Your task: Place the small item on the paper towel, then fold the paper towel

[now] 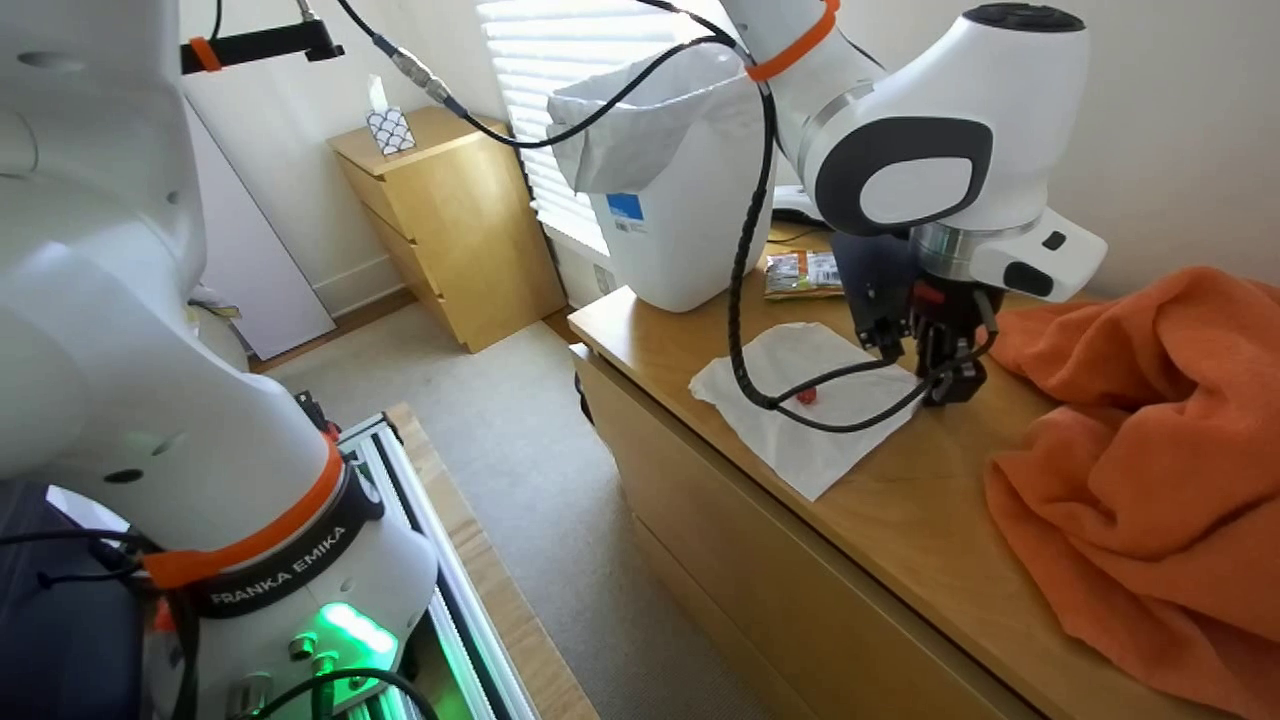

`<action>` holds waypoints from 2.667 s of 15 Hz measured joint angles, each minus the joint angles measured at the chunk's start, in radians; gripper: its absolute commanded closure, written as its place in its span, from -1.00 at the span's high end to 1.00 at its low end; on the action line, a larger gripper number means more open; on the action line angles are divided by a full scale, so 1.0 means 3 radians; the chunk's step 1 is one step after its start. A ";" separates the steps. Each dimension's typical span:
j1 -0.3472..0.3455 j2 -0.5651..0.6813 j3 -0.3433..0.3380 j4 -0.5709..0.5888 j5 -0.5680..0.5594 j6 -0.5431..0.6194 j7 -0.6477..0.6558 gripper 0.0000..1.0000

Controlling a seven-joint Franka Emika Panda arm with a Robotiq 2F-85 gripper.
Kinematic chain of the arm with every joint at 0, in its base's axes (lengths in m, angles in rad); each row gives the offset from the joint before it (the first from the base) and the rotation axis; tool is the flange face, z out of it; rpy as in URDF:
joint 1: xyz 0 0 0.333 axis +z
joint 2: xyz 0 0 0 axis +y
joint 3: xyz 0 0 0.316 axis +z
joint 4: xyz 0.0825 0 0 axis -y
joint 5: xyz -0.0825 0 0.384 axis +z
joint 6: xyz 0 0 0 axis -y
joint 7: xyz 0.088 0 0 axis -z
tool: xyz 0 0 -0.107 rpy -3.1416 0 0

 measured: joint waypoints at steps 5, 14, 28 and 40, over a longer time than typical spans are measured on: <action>-0.0031 0.0027 -0.0003 0.0073 -0.0001 0.0000 0.0000 -1.00; -0.0130 -0.0100 -0.0103 0.0211 -0.0026 0.0000 -0.0006 -1.00; -0.0034 -0.0679 0.0067 -0.0250 -0.0191 -0.0525 -0.0364 -1.00; -0.0003 -0.0765 0.0173 -0.0524 -0.0311 -0.1273 -0.1189 -1.00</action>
